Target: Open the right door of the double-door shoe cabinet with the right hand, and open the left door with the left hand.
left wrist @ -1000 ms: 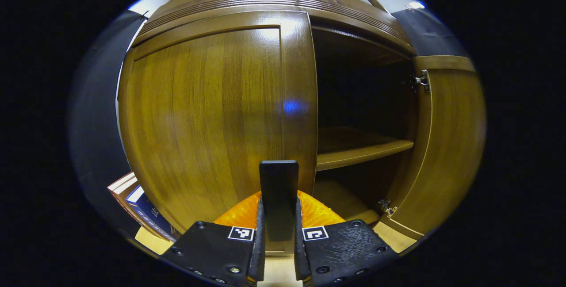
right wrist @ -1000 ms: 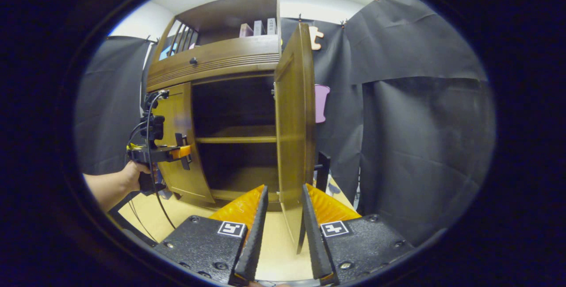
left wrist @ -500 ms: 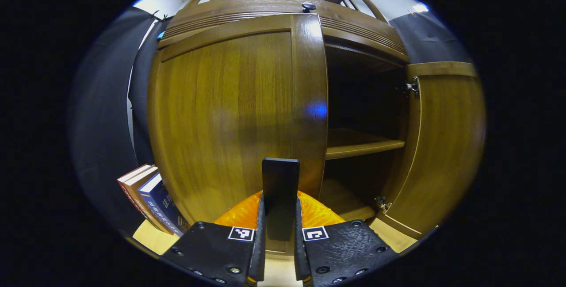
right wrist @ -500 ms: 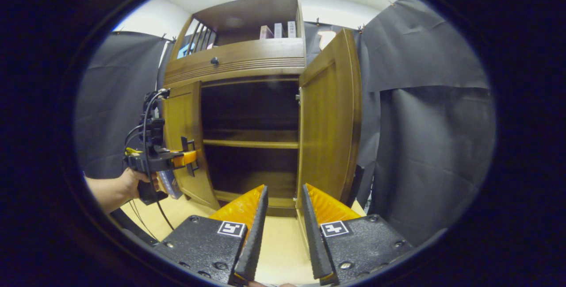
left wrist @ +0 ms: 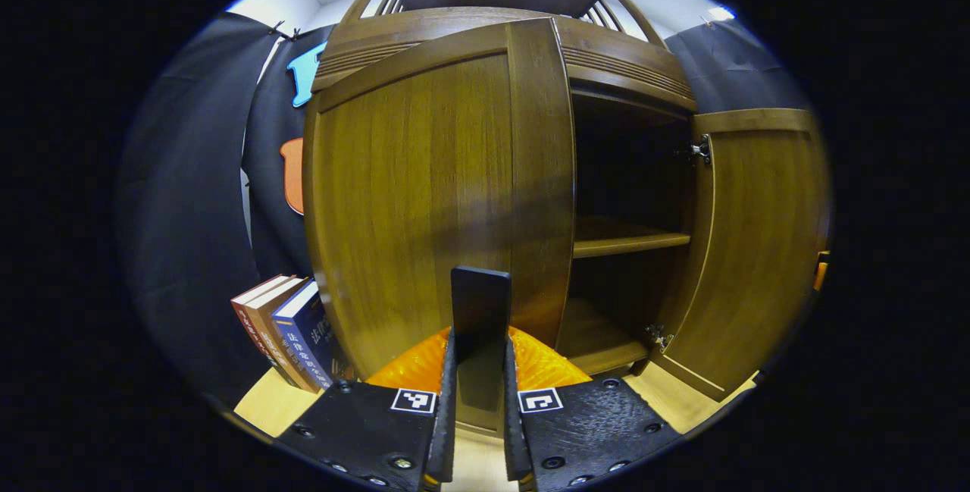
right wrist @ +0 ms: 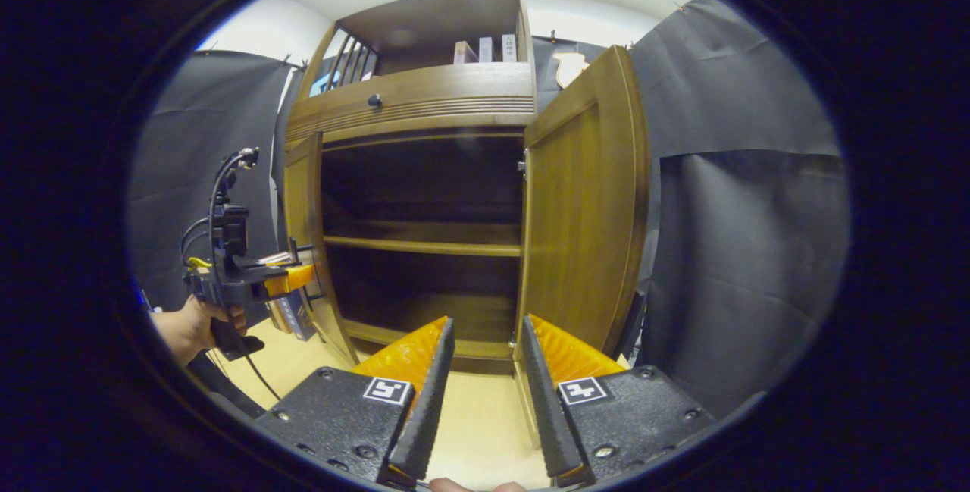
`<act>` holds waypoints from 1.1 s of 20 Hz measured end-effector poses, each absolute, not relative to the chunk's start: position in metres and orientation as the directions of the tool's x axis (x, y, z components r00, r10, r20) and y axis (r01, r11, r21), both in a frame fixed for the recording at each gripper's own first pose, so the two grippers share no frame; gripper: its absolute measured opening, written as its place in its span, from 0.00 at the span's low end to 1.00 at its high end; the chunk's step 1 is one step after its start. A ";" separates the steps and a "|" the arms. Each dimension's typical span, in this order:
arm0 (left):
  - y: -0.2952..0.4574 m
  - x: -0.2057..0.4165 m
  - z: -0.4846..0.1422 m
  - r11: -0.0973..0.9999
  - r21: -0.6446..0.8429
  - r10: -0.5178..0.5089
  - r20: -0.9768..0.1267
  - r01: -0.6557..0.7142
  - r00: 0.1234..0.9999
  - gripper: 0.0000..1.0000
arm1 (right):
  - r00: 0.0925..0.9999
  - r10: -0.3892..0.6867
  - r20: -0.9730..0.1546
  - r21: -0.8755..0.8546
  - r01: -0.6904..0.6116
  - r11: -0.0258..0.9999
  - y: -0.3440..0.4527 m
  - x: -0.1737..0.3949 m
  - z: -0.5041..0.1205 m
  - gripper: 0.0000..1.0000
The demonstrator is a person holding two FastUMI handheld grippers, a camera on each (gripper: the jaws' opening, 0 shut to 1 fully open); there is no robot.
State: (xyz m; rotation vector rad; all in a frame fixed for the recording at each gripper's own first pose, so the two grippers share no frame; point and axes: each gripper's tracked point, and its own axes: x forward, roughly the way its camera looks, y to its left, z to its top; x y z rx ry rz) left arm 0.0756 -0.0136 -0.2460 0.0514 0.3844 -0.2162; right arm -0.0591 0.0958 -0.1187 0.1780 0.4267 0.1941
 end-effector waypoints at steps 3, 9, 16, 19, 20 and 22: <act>-0.004 0.067 -0.243 0.980 0.016 -0.179 -0.379 0.200 0.908 0.25 | 0.897 0.238 -0.372 0.221 -0.164 0.962 0.101 -0.056 -0.115 0.61; 0.023 0.046 -0.238 0.989 -0.003 -0.139 -0.382 0.149 0.914 0.25 | 0.894 0.292 -0.340 0.223 -0.225 0.948 0.129 -0.043 -0.105 0.63; 0.066 0.021 -0.232 0.995 0.035 -0.073 -0.393 0.094 0.917 0.25 | 0.894 0.336 -0.295 0.257 -0.264 0.930 0.163 -0.029 -0.094 0.87; 0.087 0.012 -0.230 0.999 0.012 -0.024 -0.406 0.032 0.914 0.25 | 0.891 0.350 -0.290 0.253 -0.282 0.925 0.176 -0.028 -0.092 0.87; 0.093 0.009 -0.229 1.000 0.008 -0.011 -0.408 0.016 0.913 0.24 | 0.890 0.350 -0.294 0.247 -0.283 0.927 0.180 -0.026 -0.093 0.87; 0.106 0.005 -0.229 1.000 0.018 0.008 -0.408 0.000 0.913 0.25 | 0.886 0.352 -0.301 0.243 -0.286 0.927 0.188 -0.024 -0.094 0.86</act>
